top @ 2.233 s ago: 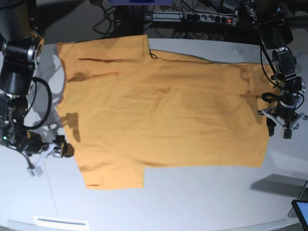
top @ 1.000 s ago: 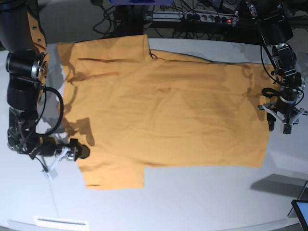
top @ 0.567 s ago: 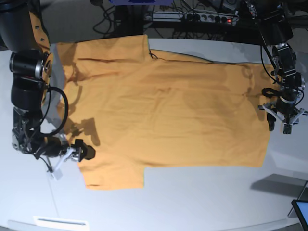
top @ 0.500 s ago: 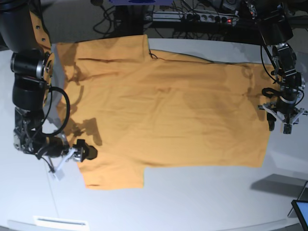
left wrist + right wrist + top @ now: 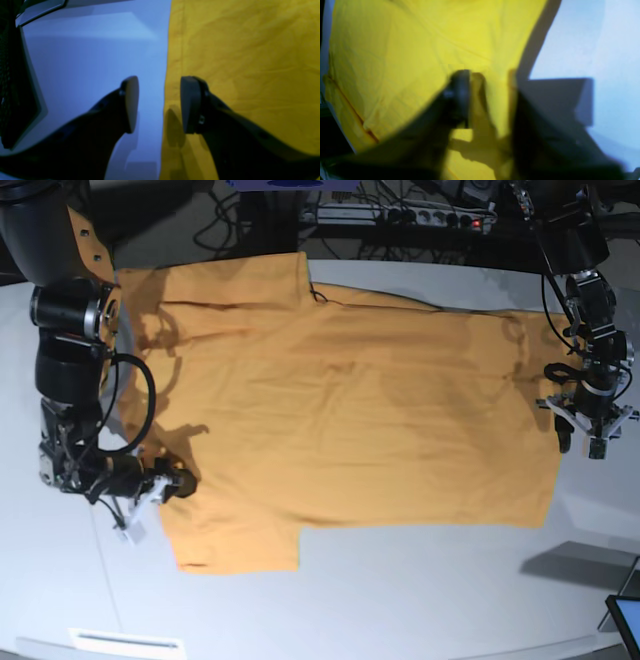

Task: Fold the T-shirt properly
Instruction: 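Grasp the side edge with the right gripper, then the left gripper, then lift the grasped edge and fold it over toward the collar edge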

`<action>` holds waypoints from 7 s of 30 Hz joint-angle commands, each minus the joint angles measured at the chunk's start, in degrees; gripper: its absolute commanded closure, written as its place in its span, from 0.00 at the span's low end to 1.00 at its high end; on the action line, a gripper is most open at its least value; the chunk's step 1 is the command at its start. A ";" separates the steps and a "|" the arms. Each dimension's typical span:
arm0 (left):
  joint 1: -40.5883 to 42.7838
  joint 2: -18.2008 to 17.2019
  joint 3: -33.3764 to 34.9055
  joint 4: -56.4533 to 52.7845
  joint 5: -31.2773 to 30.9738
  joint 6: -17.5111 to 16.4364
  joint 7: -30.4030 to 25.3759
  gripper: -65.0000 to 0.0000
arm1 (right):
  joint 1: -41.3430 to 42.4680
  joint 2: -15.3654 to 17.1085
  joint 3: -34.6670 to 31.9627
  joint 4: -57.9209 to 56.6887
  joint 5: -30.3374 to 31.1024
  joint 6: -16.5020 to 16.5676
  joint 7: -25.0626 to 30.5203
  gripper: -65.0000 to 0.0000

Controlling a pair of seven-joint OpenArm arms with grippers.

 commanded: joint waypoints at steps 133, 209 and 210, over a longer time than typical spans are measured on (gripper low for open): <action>-35.65 -4.00 17.07 -47.13 -23.63 -15.92 3.45 0.44 | -3.06 3.15 -0.17 0.99 1.01 0.52 0.96 1.00; -6.64 -18.85 16.63 -3.18 -23.98 -15.84 10.05 1.00 | -23.01 3.15 0.10 50.58 0.84 0.25 -11.61 1.00; -6.12 -18.85 16.63 -2.12 -23.98 -15.84 10.13 1.00 | -23.01 3.15 0.10 51.19 0.84 0.25 -12.05 1.00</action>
